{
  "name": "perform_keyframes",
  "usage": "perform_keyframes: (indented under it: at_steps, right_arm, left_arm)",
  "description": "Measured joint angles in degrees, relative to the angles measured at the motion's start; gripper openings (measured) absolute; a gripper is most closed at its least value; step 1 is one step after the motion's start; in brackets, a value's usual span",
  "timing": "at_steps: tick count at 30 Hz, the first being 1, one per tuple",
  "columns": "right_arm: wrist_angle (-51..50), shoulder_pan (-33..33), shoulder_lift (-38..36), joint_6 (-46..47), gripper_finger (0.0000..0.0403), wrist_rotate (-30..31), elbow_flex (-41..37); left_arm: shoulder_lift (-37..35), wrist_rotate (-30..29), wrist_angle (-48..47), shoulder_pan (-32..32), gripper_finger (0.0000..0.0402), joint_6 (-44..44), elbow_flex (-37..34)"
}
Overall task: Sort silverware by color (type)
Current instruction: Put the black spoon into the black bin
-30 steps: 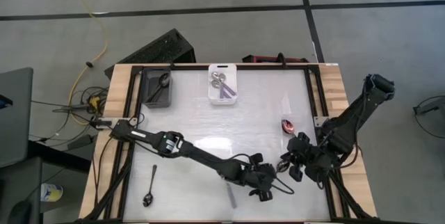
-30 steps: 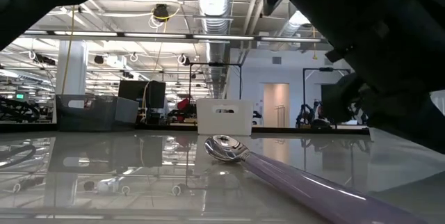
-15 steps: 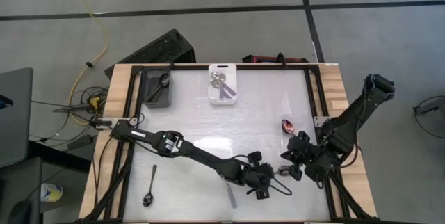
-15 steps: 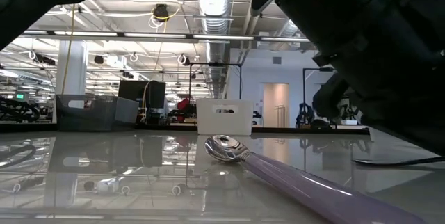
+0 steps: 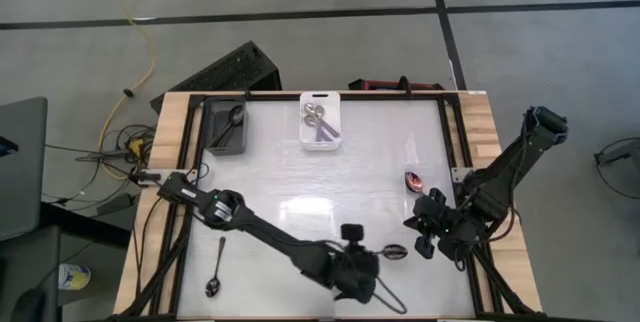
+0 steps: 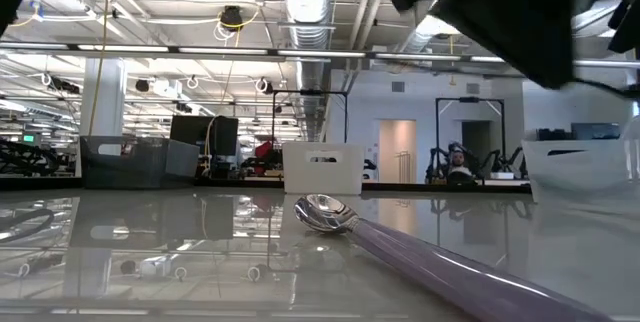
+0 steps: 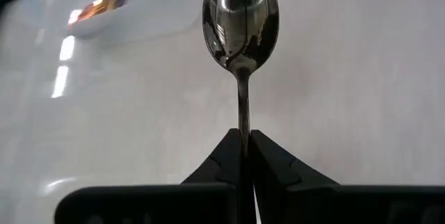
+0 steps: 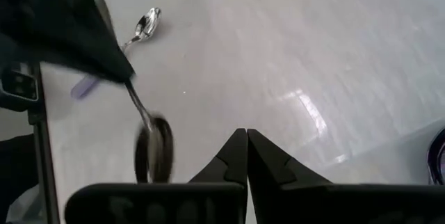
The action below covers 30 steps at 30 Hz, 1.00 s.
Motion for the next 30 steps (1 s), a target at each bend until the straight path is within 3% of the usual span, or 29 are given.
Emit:
perform_keyframes:
  at_steps: [4,10,13,17,21,27,30]
  right_arm:
    - [0.0,-0.4,0.0,-0.1,0.0027,1.7,0.0]
    - [0.0,-0.4,0.0,-0.5,0.0027,4.0,0.0]
    - [0.0,-0.4,0.0,-0.6,0.0027,5.0,0.0]
    - [-0.1,-0.4,0.0,-0.7,0.0027,5.8,0.0]
    - [0.0,-0.4,0.0,-1.8,0.0027,5.8,0.0]
    - [0.0,-1.5,0.0,-3.7,0.0027,5.9,0.0]
    - [0.3,-2.5,0.0,-5.2,0.0027,5.9,0.0]
  left_arm:
    - [-3.4,-6.1,-15.3,-1.1,0.0001,-4.0,0.0]
    - [-7.2,-15.6,-45.6,-0.2,0.0001,-21.6,0.1]
    - [-11.0,-19.1,-48.8,0.8,0.0000,-25.0,-2.5]
    - [-22.1,-17.4,-49.1,4.2,0.0000,-26.3,-15.2]
    - [-38.6,-15.1,-44.9,11.2,0.0000,-30.0,-36.5]
    - [-68.4,-0.4,-29.4,28.8,0.0000,-30.8,-67.1]
    - [-81.5,6.9,-19.7,38.0,0.0000,-29.0,-78.5]
